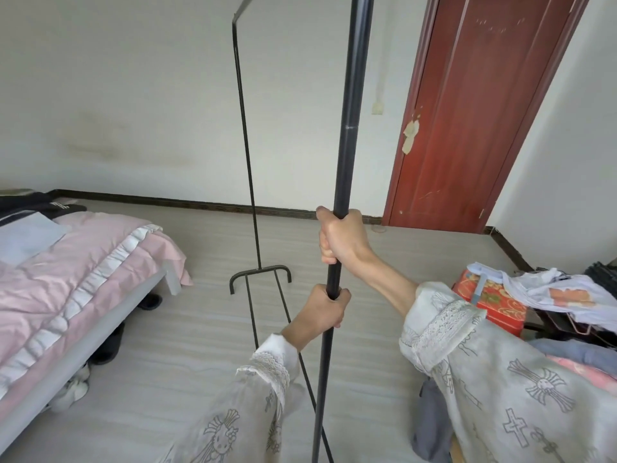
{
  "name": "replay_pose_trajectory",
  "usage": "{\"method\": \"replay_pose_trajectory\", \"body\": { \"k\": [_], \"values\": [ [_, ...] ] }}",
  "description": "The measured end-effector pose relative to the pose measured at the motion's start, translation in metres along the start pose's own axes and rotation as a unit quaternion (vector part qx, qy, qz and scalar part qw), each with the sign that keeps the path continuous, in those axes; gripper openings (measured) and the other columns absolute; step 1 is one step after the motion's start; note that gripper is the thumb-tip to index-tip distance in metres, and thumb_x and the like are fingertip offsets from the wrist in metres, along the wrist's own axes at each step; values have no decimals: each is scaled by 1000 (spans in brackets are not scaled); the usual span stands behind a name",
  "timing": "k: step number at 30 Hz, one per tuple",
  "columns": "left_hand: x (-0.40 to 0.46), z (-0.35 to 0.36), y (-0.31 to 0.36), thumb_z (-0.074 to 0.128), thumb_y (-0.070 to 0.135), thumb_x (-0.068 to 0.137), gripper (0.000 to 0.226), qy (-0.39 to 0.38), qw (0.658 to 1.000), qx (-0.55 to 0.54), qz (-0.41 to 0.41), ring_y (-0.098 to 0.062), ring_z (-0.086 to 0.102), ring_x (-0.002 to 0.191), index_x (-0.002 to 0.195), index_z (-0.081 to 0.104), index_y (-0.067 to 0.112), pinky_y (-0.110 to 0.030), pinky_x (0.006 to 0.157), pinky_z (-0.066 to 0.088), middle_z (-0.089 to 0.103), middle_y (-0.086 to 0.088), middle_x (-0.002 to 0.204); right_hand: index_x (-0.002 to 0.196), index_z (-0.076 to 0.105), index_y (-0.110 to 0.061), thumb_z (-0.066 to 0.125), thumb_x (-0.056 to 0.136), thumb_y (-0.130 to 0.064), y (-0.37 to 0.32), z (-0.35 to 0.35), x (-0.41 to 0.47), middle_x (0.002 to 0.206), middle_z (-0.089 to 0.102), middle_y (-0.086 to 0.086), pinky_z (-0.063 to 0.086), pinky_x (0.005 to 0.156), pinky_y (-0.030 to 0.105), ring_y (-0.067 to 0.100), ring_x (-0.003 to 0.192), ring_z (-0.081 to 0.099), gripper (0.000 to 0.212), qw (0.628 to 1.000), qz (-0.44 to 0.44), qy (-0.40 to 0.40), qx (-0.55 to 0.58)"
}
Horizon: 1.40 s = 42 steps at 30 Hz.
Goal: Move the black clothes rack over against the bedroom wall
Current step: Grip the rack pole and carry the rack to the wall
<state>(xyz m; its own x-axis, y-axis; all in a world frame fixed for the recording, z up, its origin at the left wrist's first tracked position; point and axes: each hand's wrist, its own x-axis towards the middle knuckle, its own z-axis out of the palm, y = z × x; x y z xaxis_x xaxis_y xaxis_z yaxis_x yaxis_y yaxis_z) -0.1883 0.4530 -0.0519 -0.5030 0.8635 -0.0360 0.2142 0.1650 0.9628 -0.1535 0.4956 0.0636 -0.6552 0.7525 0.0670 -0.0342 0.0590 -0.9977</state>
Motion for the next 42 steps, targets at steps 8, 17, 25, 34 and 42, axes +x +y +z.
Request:
{"method": "replay_pose_trajectory", "body": {
  "k": [8,17,25,34,42],
  "values": [
    [98,-17,-3,45,13,86,40,43,999,-14,-28,-16,38,43,48,32,16,-16,43,43,39,-5,49,56,25,-20,42,88,-11,7,0,104,48,23,1,16,36,18,14,29,17,37,999,9,-46,5],
    [213,-62,-14,45,15,87,36,69,997,-19,-32,-18,38,46,52,33,15,-16,43,44,39,-5,51,55,23,-21,42,87,-10,16,23,228,47,21,0,16,38,19,14,30,15,38,997,8,-72,7],
    [325,-108,-25,45,17,88,38,72,997,-26,-31,-17,38,46,52,32,17,-19,46,45,37,-4,50,53,22,-21,43,86,-11,25,49,347,44,22,-1,17,39,22,15,32,17,40,998,2,-70,0],
    [432,-148,-33,45,17,88,37,97,994,-32,-43,-16,37,45,53,34,17,-16,44,44,37,-4,50,54,20,-22,40,85,-6,34,72,465,43,18,-1,12,40,20,14,33,12,40,994,37,-104,28],
    [535,-173,-37,44,18,89,37,148,987,-28,-50,-18,40,47,54,34,16,-15,43,41,39,-6,51,54,19,-22,42,85,-10,41,79,575,41,18,-2,16,39,19,14,32,14,41,991,11,-136,17]
  ]
}}
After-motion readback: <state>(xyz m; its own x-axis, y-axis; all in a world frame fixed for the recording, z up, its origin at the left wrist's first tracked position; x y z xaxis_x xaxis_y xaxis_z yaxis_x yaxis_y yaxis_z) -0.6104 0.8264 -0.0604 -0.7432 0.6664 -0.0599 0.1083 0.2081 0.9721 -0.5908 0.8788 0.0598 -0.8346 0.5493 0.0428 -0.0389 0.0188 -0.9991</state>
